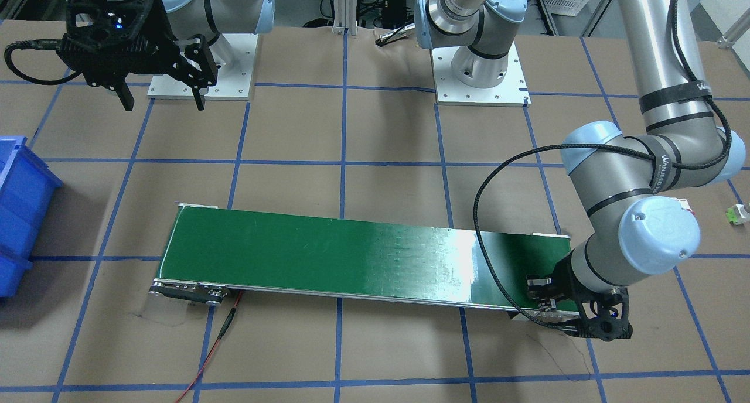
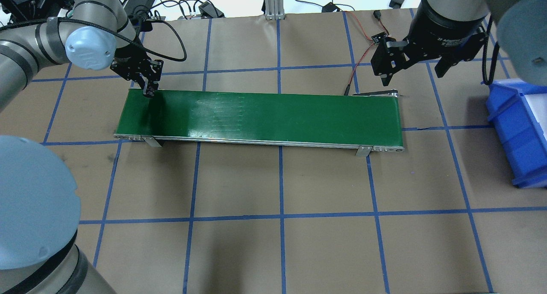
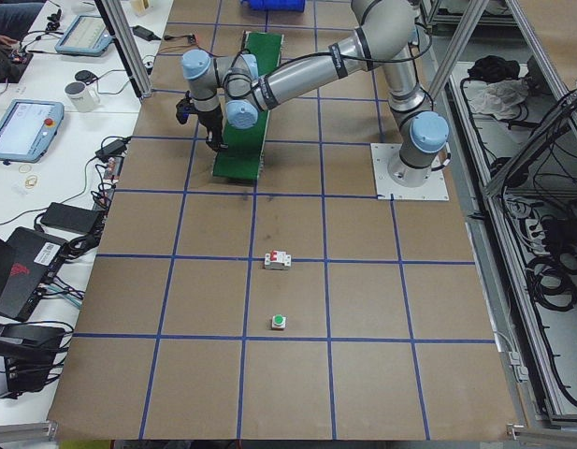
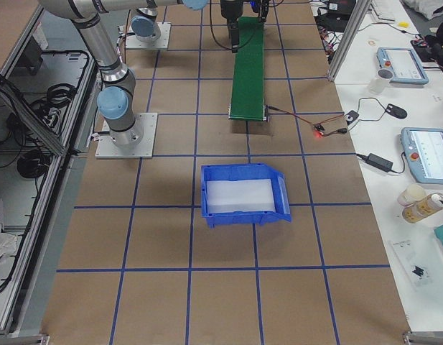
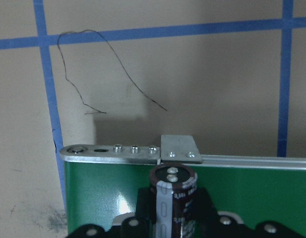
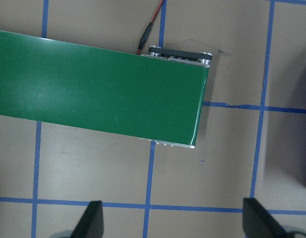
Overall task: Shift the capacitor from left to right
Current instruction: 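Set capacitor on belt, open left gripper while right gripper descends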
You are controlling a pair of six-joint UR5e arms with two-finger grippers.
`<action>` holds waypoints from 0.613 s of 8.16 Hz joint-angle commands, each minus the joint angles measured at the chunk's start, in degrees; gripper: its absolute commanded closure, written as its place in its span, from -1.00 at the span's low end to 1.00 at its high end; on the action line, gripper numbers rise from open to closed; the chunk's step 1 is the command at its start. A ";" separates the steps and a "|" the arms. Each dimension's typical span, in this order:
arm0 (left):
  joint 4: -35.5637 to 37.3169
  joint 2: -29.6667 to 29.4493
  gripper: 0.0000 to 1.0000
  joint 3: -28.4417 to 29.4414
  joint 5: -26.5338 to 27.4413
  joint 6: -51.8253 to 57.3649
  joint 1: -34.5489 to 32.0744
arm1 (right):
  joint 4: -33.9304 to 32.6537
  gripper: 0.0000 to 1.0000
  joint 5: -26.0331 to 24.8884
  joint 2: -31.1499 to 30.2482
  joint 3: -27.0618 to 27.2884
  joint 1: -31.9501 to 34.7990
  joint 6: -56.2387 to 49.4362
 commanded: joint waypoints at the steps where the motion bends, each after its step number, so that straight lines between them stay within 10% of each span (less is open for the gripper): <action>1: -1.27 0.24 1.00 -0.32 1.80 0.20 -0.86 | -3.61 -1.00 -1.83 -0.48 0.00 0.22 -0.76; 5: -4.88 1.03 1.00 -0.49 2.51 -0.23 -1.12 | -2.94 -1.00 -4.63 2.49 0.09 0.14 -0.76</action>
